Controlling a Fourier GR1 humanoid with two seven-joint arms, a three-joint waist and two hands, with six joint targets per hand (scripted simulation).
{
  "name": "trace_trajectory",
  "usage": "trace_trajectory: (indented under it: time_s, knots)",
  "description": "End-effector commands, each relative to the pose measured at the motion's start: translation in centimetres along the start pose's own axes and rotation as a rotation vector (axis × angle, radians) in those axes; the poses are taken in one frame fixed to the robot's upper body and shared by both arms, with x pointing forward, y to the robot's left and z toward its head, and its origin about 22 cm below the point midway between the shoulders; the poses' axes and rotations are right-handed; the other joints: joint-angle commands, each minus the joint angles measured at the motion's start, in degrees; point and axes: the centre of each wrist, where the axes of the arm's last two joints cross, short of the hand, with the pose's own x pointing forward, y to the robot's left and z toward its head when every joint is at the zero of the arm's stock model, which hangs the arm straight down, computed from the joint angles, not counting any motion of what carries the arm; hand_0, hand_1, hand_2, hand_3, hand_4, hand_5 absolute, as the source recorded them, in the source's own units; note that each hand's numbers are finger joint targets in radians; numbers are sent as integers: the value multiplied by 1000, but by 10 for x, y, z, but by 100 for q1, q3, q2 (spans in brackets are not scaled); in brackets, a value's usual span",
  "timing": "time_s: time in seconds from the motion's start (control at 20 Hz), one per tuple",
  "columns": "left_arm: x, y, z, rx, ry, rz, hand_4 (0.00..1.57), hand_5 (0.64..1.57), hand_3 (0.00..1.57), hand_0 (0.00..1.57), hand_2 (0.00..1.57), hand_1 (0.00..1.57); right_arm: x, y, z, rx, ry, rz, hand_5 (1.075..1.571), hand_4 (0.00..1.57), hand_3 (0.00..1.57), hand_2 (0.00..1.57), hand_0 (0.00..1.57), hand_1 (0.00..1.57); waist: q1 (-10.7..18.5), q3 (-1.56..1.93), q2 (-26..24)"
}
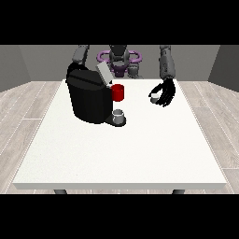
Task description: Insert the coffee pod into the coffee machine and close the lid
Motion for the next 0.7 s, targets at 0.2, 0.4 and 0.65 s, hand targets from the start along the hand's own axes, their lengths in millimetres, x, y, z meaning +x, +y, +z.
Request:
trace_trajectory:
  time_s: [0.2,0.4,0.65]
  knots:
    - [2,7,-6,-22,2,-139,281,1571,820,930,1040,930,-9,-9,0,-8,19,-28,1571,505,0,0,0,0,-20,3,-118]
    - [8,3,-13,-7,-3,-170,280,1571,966,1115,1173,1115,5,-12,-14,-19,-4,-45,1571,535,0,0,0,0,-32,2,56]
    - [19,10,-19,-30,-113,-114,564,1571,1423,1424,1457,1424,-16,-8,3,-10,31,-28,1571,398,0,0,0,0,-65,2,-121]
